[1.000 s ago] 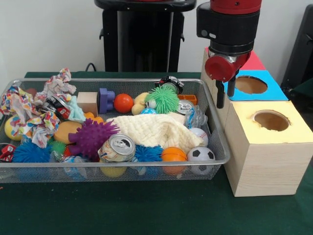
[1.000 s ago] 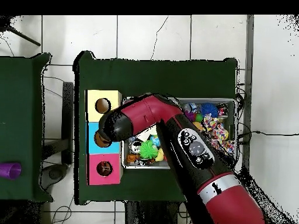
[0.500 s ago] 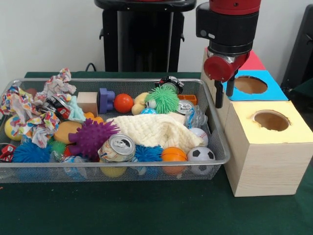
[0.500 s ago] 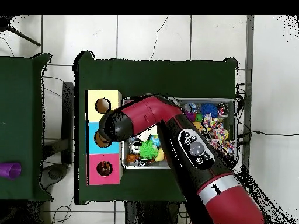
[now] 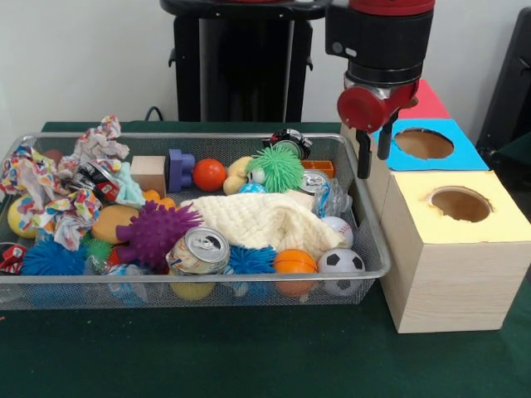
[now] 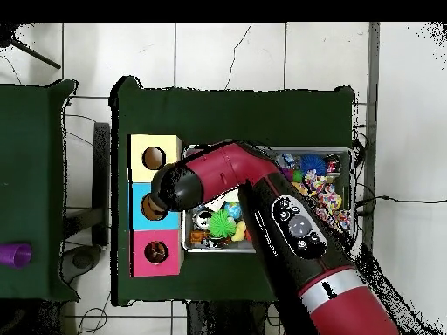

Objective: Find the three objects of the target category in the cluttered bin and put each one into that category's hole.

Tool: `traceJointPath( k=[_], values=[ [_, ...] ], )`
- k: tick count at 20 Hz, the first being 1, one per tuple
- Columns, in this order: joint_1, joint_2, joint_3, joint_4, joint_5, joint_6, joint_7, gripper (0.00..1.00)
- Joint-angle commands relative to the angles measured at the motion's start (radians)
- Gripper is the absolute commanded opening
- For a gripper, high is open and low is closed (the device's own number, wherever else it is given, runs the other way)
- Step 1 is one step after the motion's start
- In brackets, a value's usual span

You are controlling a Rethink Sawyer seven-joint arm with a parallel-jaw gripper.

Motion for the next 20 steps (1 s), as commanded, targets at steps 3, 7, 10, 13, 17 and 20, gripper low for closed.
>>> traceJointPath(
  k=[3,7,10,13,17,20],
  values=[
    [-0.053,-0.043,0.017,-0.172,0.090,0.239,-0.133,1.00],
    [-0.052,0.019,0.032,-0.341,0.098,0.393,-0.239,1.00],
    [-0.053,0.081,0.045,-0.469,0.089,0.491,-0.308,1.00],
    [-0.049,0.125,0.058,-0.571,0.068,0.542,-0.342,1.00],
    [-0.043,0.199,0.080,-0.709,0.040,0.621,-0.403,1.00],
    [-0.042,0.245,0.095,-0.792,0.023,0.657,-0.446,1.00]
  ],
)
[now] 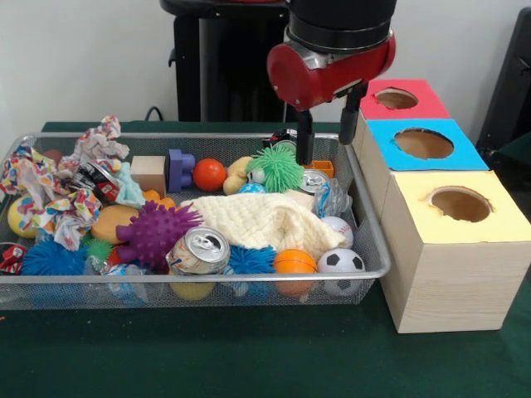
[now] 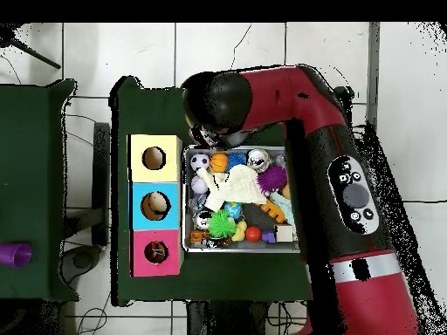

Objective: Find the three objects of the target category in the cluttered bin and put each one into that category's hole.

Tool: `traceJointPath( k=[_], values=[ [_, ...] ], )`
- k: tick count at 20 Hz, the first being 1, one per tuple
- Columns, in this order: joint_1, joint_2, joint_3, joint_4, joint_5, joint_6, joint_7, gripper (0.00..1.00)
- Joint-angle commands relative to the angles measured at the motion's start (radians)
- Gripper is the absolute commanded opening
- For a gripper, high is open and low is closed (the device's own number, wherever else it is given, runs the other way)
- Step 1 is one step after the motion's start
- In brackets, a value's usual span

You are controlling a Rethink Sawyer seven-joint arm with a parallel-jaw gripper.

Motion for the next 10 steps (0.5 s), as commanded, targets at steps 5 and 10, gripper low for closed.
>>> traceJointPath(
  k=[5,10],
  values=[
    [-0.011,0.201,0.084,-0.403,-0.079,0.222,-0.500,1.00],
    [-0.001,0.215,0.086,-0.497,-0.100,0.284,-0.544,1.00]
  ],
)
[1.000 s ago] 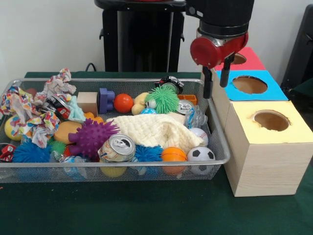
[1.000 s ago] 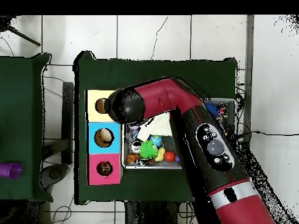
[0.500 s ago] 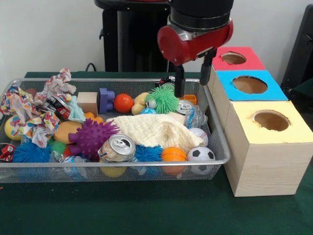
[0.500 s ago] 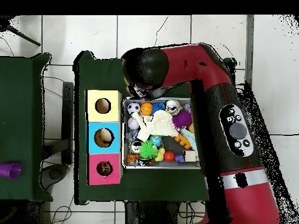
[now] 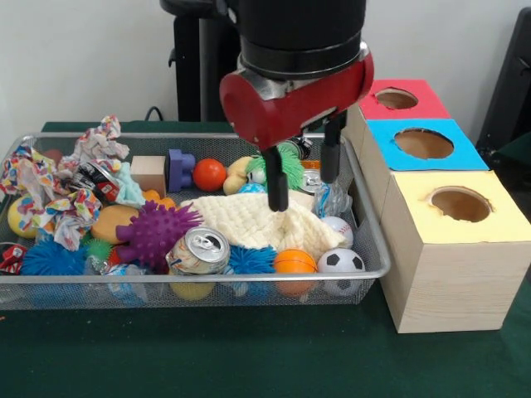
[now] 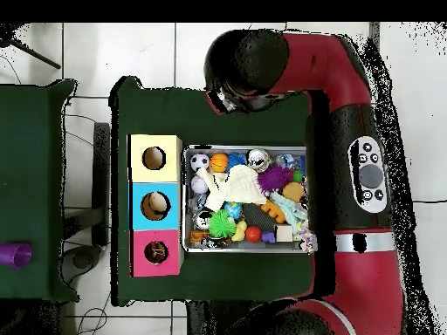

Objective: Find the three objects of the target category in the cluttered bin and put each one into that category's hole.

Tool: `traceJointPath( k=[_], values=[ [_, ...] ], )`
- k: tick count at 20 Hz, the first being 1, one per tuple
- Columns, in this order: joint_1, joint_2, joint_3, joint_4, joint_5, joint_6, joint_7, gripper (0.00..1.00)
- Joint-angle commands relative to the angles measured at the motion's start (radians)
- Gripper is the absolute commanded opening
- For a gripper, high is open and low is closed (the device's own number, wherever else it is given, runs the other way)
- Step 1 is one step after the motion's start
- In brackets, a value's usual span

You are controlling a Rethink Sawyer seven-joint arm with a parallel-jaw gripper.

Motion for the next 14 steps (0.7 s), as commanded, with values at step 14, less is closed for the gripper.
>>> traceJointPath(
  k=[14],
  values=[
    [-0.013,0.098,0.004,-0.200,-0.070,0.206,-0.409,1.00]
  ],
)
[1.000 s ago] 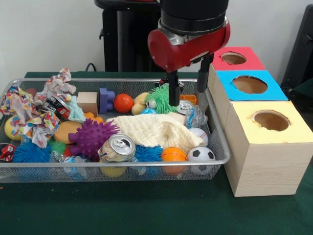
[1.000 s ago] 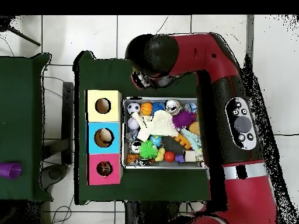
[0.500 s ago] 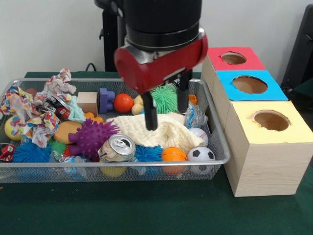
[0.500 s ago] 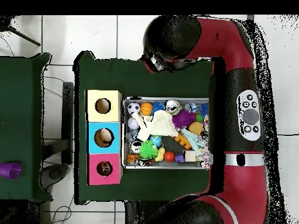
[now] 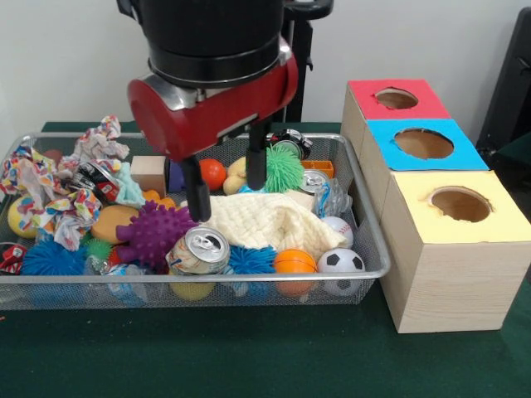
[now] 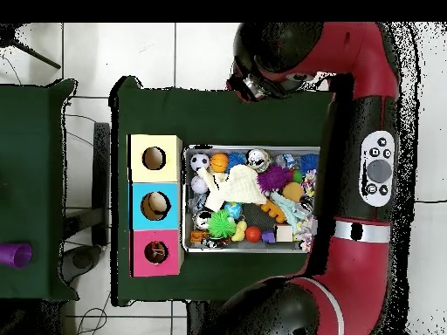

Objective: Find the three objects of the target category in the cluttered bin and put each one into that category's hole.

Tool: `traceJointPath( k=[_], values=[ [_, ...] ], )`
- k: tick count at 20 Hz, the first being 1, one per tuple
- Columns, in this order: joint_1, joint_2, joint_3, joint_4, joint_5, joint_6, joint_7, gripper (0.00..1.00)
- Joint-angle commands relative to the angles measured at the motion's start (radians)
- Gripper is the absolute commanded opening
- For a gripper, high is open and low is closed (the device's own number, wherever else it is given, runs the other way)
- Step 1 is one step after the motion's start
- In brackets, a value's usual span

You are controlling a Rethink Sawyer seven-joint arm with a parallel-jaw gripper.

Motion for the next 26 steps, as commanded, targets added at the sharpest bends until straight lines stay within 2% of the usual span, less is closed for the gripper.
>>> traceJointPath(
  k=[1,7,11,16,21,26],
  values=[
    [-0.052,-0.008,-0.015,0.125,0.030,-0.019,-0.211,1.00],
    [-0.163,-0.131,-0.059,0.471,0.131,-0.228,-0.055,1.00],
    [-0.236,-0.192,-0.062,0.636,0.173,-0.341,0.012,1.00],
    [-0.281,-0.238,-0.077,0.742,0.203,-0.420,0.070,1.00],
    [-0.300,-0.262,-0.097,0.798,0.230,-0.461,0.108,1.00],
    [-0.319,-0.324,-0.119,0.895,0.249,-0.543,0.157,1.00]
  ],
)
